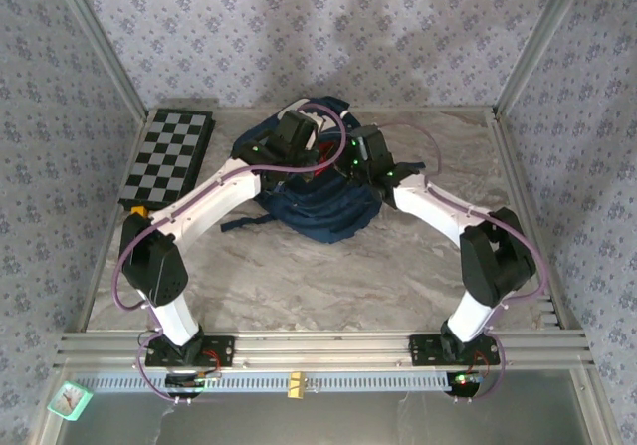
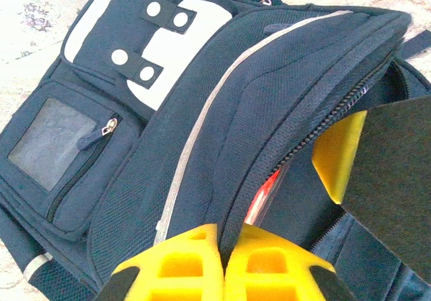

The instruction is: Pack the student bag

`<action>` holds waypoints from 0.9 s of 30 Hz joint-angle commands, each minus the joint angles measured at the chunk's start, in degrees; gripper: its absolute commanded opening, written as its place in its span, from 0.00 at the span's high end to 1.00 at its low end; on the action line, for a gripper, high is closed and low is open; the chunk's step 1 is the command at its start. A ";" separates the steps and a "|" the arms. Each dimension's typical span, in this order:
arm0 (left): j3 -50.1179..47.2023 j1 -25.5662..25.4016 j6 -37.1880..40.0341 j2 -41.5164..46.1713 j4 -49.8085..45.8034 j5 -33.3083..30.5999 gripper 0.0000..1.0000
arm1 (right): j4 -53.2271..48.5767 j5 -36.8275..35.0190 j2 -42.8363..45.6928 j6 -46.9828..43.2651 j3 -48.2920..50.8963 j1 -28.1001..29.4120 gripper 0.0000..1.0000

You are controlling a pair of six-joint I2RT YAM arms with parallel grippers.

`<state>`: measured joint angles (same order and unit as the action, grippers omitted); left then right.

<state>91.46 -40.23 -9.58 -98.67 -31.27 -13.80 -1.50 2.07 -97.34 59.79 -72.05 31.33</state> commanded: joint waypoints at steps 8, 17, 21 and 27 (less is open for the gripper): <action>1.71 0.43 -3.12 3.39 2.97 2.92 1.00 | -3.92 4.87 -4.09 -6.82 -7.38 -1.47 0.87; -5.71 4.64 -17.59 12.07 6.36 18.23 0.62 | -15.21 5.20 14.01 -12.65 3.18 -8.30 0.80; -15.16 7.80 -22.57 20.31 9.73 19.26 0.49 | -19.03 7.17 18.01 -15.75 6.48 -9.42 0.75; -27.20 18.97 -35.05 21.90 15.25 25.57 0.46 | -20.38 10.52 14.28 -14.58 5.51 -2.93 0.68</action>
<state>69.34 -24.93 -35.68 -74.41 -19.81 6.79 -19.57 9.19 -80.84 45.58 -67.18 25.45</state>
